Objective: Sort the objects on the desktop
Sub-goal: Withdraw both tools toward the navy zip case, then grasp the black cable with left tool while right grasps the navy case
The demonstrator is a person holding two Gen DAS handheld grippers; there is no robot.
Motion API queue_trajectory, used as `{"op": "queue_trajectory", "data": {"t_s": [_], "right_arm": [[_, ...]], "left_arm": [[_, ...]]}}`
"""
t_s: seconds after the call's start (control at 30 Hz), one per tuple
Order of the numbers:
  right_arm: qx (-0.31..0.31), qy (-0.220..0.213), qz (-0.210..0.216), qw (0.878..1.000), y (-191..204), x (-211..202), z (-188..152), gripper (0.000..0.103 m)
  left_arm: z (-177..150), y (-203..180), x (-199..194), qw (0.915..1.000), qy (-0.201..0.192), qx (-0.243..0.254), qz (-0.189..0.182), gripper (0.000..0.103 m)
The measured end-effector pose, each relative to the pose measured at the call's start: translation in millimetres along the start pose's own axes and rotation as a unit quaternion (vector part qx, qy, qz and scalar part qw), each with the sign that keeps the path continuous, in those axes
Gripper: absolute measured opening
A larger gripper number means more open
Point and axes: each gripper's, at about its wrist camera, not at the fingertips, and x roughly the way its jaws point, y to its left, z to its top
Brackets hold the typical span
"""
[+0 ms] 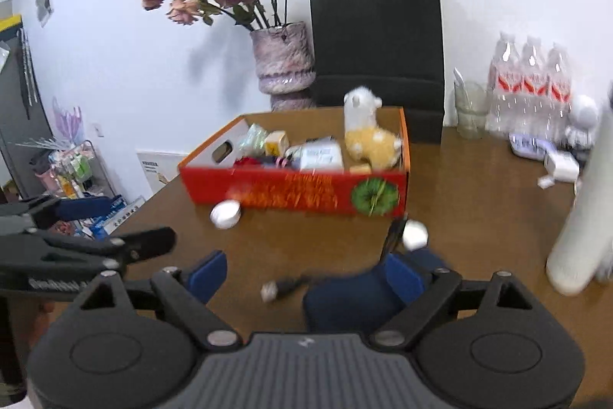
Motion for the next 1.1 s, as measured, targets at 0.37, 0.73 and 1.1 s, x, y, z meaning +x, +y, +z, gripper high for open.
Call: {"op": "queue_trajectory", "data": {"t_s": [0.37, 0.73, 1.1], "right_arm": [[0.082, 0.024, -0.037, 0.996, -39, 19, -40, 0.09], [0.076, 0.046, -0.064, 0.994, -61, 99, -12, 0.071], [0.001, 0.067, -0.051, 0.996, -80, 59, -12, 0.077]], "left_arm": [[-35, -10, 20, 0.9991, 0.032, -0.025, -0.012, 0.103], [-25, -9, 71, 0.9955, 0.061, -0.02, -0.07, 0.103], [8, -26, 151, 0.9845, 0.087, 0.02, -0.151, 0.095]]}}
